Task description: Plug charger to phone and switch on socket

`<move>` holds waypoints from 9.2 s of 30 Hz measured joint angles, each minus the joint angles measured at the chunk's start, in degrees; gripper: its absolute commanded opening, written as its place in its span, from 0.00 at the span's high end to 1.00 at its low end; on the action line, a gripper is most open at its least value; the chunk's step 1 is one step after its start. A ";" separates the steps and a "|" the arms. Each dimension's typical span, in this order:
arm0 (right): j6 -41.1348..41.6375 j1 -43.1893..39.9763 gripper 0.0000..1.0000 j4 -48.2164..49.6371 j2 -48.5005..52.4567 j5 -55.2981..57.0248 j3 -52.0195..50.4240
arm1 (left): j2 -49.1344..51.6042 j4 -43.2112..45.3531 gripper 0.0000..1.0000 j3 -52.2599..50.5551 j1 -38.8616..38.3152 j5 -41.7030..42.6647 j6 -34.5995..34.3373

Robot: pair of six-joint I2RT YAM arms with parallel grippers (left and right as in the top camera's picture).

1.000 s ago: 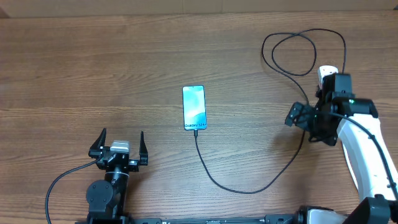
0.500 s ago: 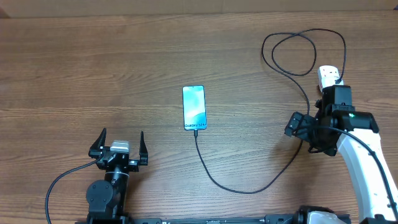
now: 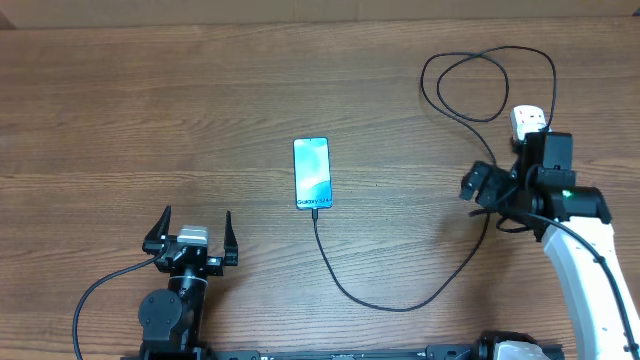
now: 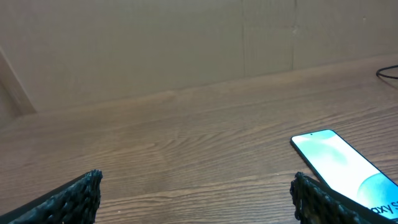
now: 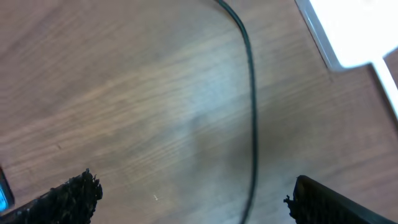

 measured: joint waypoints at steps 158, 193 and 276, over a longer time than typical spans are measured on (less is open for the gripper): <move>-2.80 6.25 0.00 43.82 -48.89 -9.68 -50.82 | 0.00 -0.02 0.00 0.00 0.00 0.00 0.00; -2.84 6.25 0.00 43.87 -71.38 -9.70 -50.82 | 0.00 -0.02 0.00 0.00 0.00 0.00 0.00; -2.80 6.23 0.00 43.85 -71.38 -9.70 -50.82 | 0.00 -0.02 0.00 0.00 0.00 0.00 0.00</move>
